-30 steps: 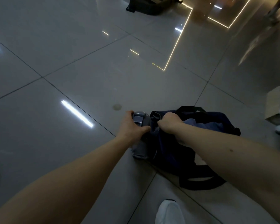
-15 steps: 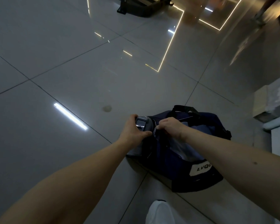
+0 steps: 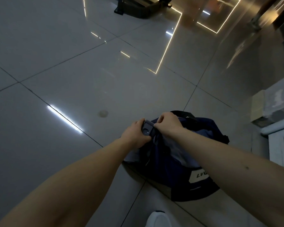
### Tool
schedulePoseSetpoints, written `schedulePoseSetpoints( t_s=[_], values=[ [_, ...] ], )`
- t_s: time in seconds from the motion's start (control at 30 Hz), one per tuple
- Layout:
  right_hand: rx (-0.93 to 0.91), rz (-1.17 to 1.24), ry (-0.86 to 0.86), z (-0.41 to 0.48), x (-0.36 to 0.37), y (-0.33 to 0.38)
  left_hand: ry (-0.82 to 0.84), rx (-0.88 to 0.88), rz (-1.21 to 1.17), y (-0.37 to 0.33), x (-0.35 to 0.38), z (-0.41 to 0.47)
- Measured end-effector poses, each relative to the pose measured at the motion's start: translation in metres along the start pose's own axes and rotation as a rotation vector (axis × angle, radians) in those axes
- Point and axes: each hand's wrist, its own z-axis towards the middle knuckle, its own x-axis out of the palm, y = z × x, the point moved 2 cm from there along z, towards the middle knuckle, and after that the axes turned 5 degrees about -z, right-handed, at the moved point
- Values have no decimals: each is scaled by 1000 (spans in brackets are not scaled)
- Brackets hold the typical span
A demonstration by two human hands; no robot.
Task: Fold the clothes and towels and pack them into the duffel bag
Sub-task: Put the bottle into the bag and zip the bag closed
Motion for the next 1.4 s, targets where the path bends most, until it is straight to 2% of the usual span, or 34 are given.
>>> schedulePoseSetpoints(
  t_s=[0.13, 0.33, 0.5, 0.6, 0.73, 0.8, 0.9, 1.0, 1.13, 1.2, 1.4],
  values=[
    [98, -62, 193, 9, 0, 5, 14, 23, 11, 4, 1, 3],
    [150, -127, 360, 7, -15, 9, 5, 32, 16, 10, 4, 3],
    [96, -380, 504, 3, -12, 15, 1, 58, 21, 14, 5, 2],
    [106, -265, 425, 7, -7, 13, 6, 68, 8, 16, 4, 2],
    [61, 95, 223, 10, -18, 17, -6, 88, 44, 15, -2, 6],
    [-8, 175, 232, 2, -21, 23, 14, 108, 102, 14, -4, 12],
    [-101, 206, 269, -7, -16, 29, 41, 188, 194, 5, -1, 19],
    [-117, 257, 217, -11, -14, 29, 46, 281, 172, -3, 0, 29],
    [-93, 163, 159, -13, -10, 18, 209, 364, 114, -6, -11, 44],
    [-63, 139, 101, -10, -9, 11, 249, 390, 158, -4, -14, 51],
    [-57, 24, -33, -1, 1, -2, 119, 407, 273, -2, -13, 61]
  ],
)
